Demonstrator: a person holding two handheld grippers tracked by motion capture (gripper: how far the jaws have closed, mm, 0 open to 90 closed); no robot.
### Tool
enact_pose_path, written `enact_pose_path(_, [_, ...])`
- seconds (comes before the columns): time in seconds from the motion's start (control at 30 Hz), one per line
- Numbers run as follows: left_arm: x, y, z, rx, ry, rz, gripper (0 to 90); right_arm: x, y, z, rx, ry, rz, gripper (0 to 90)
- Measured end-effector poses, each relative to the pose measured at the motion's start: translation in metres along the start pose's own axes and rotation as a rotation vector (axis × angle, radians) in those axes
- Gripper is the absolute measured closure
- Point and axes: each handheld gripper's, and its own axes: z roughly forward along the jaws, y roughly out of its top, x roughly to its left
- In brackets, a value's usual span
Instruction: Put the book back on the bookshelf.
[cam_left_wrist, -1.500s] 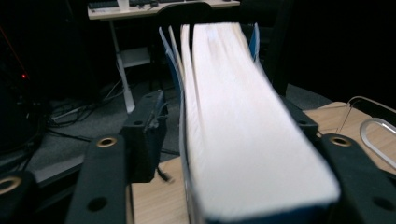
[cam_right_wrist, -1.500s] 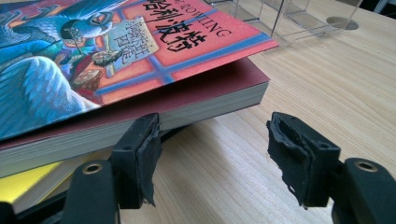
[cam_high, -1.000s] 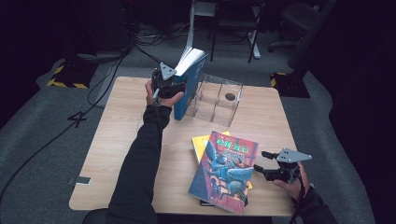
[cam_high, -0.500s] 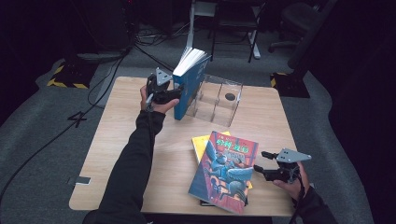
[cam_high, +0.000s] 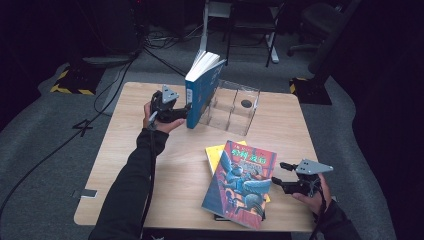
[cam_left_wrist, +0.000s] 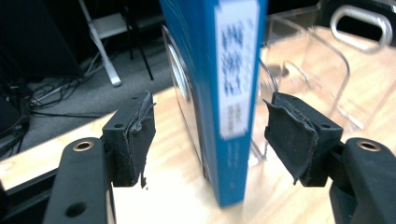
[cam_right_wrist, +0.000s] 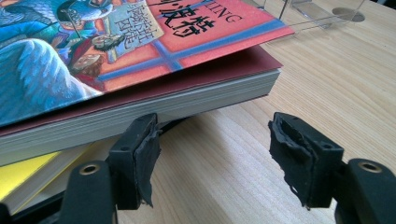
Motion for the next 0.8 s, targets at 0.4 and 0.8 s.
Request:
enact_pose_path(0.4, [-0.02,-0.041,-0.021,0.125,-0.075,0.115,30.0,0.002,0.001,-0.001,0.003,-0.014,-0.01,33.8])
enact_pose_path(0.8, [-0.055,-0.107,-0.043,0.273,-0.275,0.171,28.5,0.01,0.01,-0.01,0.018,-0.023,-0.005,32.6])
